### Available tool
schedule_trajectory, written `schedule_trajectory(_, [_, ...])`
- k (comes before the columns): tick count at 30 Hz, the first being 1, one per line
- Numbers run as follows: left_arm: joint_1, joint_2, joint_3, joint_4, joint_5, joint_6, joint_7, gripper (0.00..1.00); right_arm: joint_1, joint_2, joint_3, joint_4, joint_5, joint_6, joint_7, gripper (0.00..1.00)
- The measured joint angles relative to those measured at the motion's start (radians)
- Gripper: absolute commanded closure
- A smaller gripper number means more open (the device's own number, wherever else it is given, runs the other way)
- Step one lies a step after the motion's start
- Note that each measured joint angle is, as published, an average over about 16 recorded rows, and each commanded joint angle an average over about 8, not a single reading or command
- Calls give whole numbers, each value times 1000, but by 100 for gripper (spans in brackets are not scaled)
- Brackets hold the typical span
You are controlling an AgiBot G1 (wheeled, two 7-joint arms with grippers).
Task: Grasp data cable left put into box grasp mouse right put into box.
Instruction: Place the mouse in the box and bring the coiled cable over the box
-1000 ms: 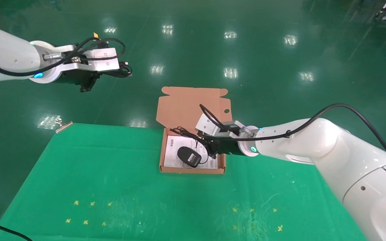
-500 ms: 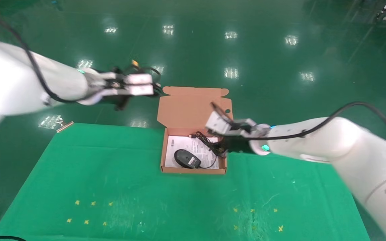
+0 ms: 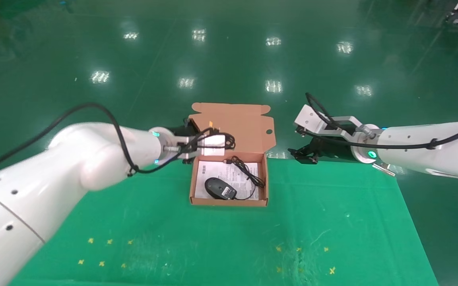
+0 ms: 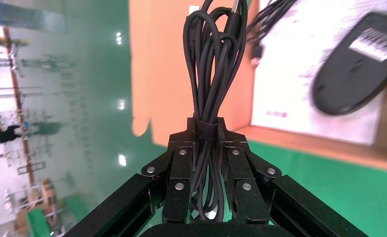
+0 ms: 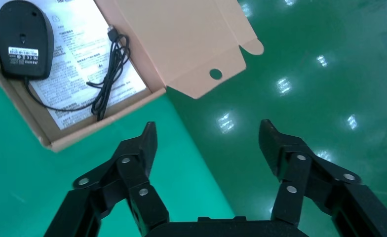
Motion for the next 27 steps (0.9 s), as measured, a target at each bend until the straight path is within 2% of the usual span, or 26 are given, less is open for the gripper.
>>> schedule_trajectory(8, [28, 23, 107, 50, -132, -120, 60, 100, 1, 96, -14, 127, -55, -10, 101, 0])
schedule_trajectory(18, [41, 26, 250, 40, -266, -186, 72, 100, -6, 176, -29, 249, -125, -17, 223, 0])
schedule_trajectory(19, [41, 26, 262, 38, -276, -190, 73, 96, -6, 181, -30, 258, -131, -17, 232, 0])
schedule_trajectory(26, [44, 26, 314, 30, -328, -206, 80, 8, -6, 204, -35, 297, -158, -21, 273, 0])
schedule_trajectory(27, [44, 26, 317, 28, -332, -207, 81, 0, -6, 205, -36, 300, -160, -22, 276, 0])
